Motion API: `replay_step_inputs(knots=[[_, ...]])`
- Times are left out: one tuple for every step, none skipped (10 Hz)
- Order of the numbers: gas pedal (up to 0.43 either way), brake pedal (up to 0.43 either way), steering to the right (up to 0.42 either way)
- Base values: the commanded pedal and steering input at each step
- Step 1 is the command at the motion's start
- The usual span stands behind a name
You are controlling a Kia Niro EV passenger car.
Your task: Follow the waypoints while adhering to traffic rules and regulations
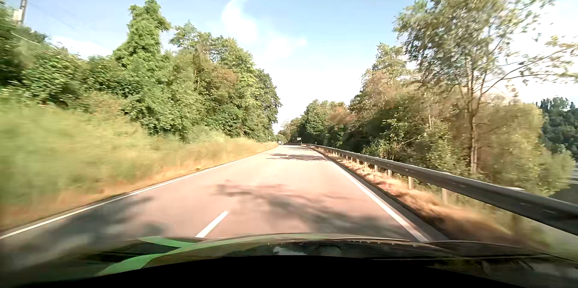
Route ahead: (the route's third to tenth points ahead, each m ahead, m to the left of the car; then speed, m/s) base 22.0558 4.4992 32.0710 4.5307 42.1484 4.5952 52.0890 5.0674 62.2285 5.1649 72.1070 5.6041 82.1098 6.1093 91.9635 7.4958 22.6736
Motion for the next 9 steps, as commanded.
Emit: replay_step_inputs(knots=[[0.220,0.000,-0.003],[0.228,0.000,-0.004],[0.240,0.000,-0.004],[0.260,0.000,-0.004],[0.268,0.000,-0.004],[0.280,0.000,-0.004],[0.280,0.000,-0.004],[0.280,0.000,-0.004],[0.280,0.000,-0.004]])
